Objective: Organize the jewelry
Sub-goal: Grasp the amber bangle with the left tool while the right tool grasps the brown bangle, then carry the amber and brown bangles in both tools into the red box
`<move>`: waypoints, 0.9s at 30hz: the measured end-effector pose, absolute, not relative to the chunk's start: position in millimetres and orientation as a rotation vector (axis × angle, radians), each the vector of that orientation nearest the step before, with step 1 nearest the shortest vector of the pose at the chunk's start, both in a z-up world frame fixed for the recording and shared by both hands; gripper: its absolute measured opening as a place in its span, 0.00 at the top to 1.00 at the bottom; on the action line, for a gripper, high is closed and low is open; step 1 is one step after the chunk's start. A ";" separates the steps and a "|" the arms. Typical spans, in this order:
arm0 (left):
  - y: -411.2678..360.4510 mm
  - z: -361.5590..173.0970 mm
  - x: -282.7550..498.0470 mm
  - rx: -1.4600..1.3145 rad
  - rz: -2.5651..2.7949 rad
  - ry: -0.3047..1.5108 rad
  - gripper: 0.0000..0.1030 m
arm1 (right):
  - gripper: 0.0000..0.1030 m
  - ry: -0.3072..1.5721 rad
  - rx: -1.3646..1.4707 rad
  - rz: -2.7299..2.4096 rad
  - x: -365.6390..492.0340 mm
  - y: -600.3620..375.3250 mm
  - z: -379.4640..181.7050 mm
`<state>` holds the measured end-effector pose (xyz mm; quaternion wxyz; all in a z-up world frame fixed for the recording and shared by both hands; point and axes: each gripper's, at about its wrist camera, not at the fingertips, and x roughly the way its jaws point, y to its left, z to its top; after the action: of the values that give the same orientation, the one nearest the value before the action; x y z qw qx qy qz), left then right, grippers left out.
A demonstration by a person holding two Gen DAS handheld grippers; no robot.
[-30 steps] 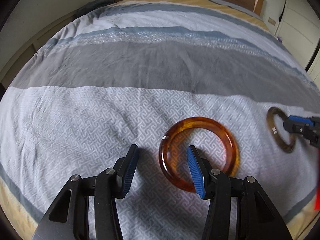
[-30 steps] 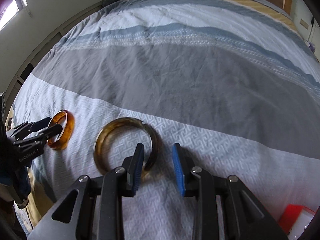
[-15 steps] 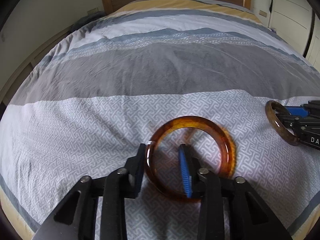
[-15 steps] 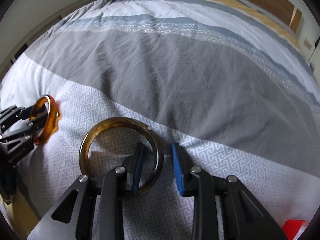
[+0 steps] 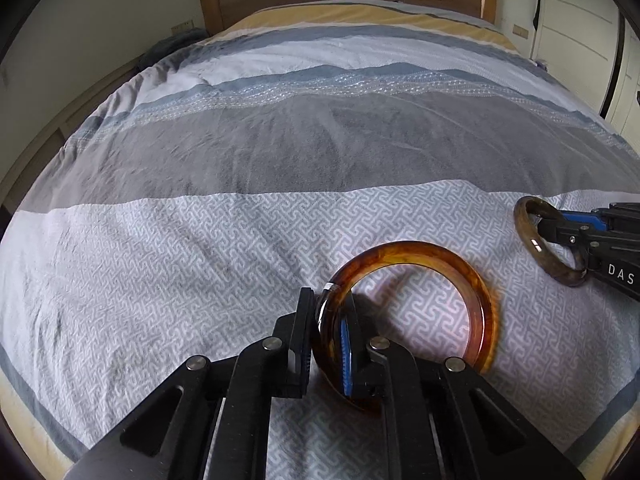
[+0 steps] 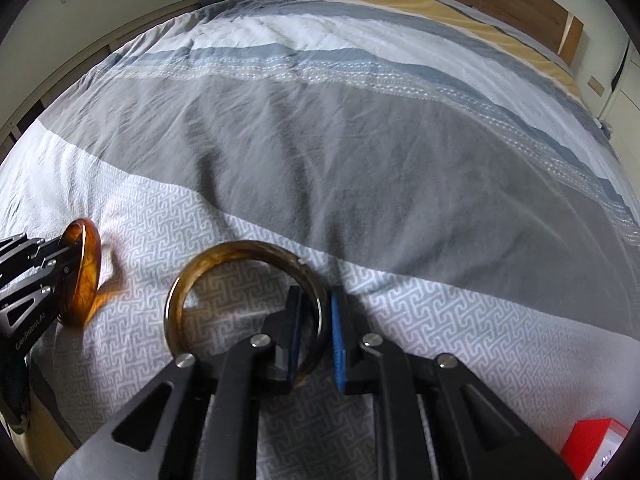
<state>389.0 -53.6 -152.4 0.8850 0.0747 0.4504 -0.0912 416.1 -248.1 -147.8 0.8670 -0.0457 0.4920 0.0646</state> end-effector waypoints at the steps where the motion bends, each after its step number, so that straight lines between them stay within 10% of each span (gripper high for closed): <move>1: -52.7 -150.7 387.9 0.143 -0.190 0.938 0.89 | 0.90 1.031 -0.097 0.131 415.4 -247.7 -145.9; 27: -48.7 -76.5 315.1 0.108 -0.237 0.848 0.91 | 0.92 0.921 -0.136 0.060 317.3 -260.6 -46.1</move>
<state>315.1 -48.7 -76.5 0.9031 0.0524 0.4103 -0.1149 317.3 -260.6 -46.1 0.8932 -0.0656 0.4439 0.0288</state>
